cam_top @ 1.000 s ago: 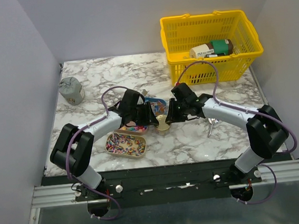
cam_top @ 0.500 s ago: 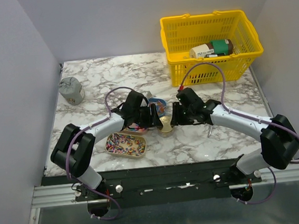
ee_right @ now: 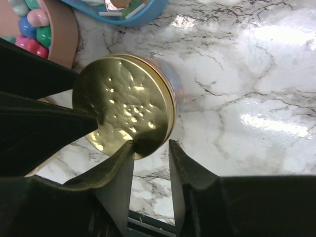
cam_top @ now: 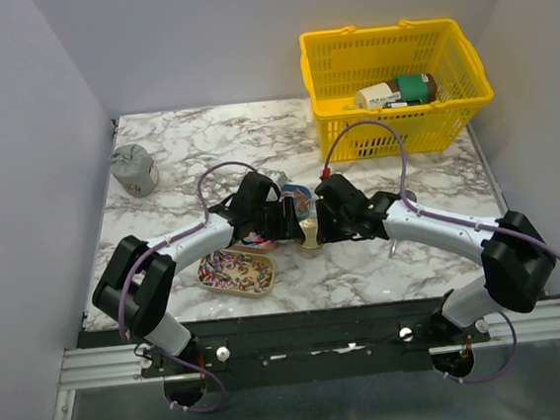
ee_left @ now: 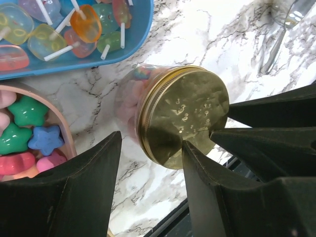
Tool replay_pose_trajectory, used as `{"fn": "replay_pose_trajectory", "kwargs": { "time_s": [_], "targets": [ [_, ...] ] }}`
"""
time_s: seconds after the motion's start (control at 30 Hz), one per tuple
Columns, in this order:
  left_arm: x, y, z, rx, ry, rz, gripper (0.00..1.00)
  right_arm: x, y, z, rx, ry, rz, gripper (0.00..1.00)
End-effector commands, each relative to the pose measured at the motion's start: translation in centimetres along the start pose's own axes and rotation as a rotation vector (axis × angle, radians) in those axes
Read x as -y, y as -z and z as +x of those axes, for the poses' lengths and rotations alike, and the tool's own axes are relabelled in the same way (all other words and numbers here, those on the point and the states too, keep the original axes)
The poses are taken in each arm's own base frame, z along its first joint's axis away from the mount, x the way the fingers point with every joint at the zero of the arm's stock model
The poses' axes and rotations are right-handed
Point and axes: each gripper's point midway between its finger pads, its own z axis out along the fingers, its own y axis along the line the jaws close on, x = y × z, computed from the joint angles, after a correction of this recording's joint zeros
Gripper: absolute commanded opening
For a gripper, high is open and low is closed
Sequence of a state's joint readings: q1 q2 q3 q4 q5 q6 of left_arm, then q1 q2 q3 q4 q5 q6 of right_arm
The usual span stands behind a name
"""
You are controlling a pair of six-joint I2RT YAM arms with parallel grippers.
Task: Pack the candies
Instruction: Close the bottle lid on the packing bottle.
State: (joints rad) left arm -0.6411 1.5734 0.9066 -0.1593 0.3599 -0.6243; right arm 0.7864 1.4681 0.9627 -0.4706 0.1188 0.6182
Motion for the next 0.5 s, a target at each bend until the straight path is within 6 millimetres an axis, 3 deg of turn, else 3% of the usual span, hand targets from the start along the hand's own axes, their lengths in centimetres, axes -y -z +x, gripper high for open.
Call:
{"fn": "replay_pose_trajectory", "kwargs": {
  "time_s": [0.0,0.47],
  "targets": [
    [-1.1,0.2,-0.2,0.033,-0.016,-0.073,0.59,2.8,-0.9,1.3,-0.027,-0.019,0.164,0.35],
    [-4.1,-0.1,-0.6,0.06,-0.006,-0.227,0.41,4.7,-1.8,3.7,-0.077,-0.036,0.249,0.32]
  ]
}}
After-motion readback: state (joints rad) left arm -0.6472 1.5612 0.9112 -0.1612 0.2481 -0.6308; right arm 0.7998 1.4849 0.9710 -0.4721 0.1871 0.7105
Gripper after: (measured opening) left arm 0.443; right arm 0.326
